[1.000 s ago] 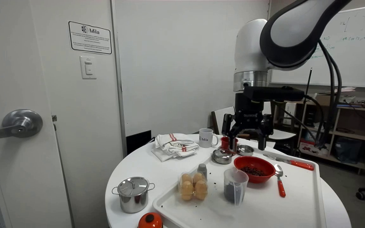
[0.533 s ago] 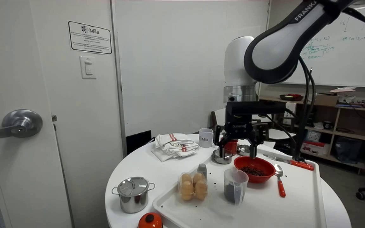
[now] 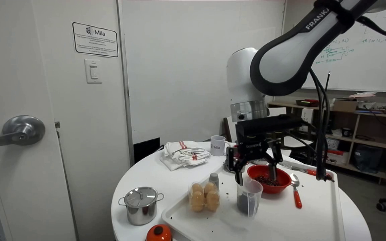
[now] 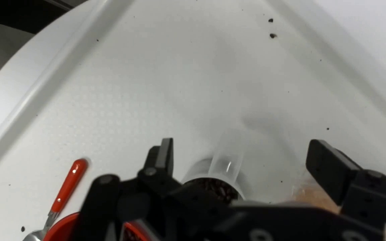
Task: Pour some contents of the jug into the red bowl
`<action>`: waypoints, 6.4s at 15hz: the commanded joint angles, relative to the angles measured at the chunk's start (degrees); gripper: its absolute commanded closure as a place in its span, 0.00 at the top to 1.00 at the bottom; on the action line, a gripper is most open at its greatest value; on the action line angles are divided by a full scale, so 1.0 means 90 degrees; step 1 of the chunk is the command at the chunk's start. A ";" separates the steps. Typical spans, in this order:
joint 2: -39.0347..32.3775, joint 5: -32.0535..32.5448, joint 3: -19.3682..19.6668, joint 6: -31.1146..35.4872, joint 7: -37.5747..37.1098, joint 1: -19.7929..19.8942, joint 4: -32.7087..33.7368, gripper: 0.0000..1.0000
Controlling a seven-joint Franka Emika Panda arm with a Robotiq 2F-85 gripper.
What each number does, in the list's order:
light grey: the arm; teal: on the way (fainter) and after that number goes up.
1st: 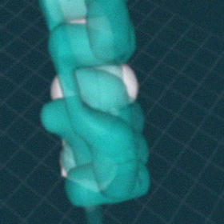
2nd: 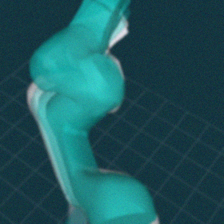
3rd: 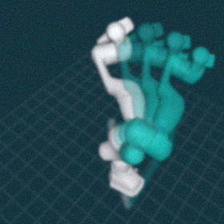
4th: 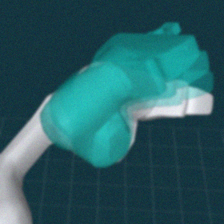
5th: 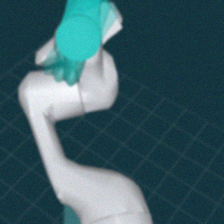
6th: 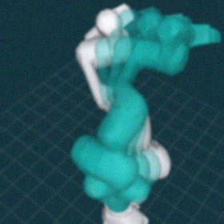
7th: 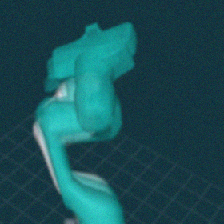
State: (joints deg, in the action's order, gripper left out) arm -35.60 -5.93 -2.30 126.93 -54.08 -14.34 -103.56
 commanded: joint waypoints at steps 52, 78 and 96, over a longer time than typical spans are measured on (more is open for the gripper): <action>-0.0463 -0.1754 -0.0011 -0.1342 0.2004 0.1396 0.0733 0.10; 0.0209 -0.2845 0.0136 -0.1951 0.2295 0.1594 -0.0103 0.10; 0.0803 -0.5097 0.0598 -0.4207 0.4546 0.2728 -0.0481 0.09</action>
State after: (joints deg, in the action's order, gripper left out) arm -29.47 -50.03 2.04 93.85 -16.50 9.43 -106.90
